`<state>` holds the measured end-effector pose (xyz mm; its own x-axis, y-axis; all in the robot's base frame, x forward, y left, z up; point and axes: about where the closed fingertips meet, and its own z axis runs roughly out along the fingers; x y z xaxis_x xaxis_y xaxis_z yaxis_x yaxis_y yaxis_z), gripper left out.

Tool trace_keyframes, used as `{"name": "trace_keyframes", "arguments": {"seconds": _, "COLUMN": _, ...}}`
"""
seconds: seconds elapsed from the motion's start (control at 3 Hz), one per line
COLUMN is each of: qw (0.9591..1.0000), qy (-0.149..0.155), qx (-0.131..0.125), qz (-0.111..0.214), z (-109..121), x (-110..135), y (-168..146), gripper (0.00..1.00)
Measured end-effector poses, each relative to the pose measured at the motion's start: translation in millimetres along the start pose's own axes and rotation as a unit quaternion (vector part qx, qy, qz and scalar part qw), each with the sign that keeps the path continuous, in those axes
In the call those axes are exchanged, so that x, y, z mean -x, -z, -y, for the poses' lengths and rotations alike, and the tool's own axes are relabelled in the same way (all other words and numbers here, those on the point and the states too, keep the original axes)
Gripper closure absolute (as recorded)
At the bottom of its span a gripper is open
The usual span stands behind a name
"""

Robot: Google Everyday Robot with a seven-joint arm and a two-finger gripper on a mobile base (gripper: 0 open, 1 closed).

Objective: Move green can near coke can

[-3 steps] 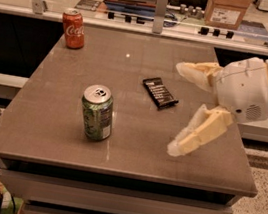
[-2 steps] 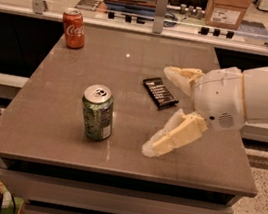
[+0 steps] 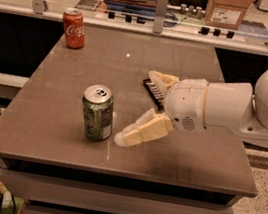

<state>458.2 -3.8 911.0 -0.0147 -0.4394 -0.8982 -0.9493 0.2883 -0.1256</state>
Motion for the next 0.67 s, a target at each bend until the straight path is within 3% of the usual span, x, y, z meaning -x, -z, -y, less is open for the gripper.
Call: {"name": "trace_keyframes", "arguments": {"seconds": 0.67, "qw": 0.9975, "qy": -0.035, "qx": -0.011, "qz": 0.060, "z": 10.8, "x": -7.5, "y": -26.9, "gripper": 0.00}}
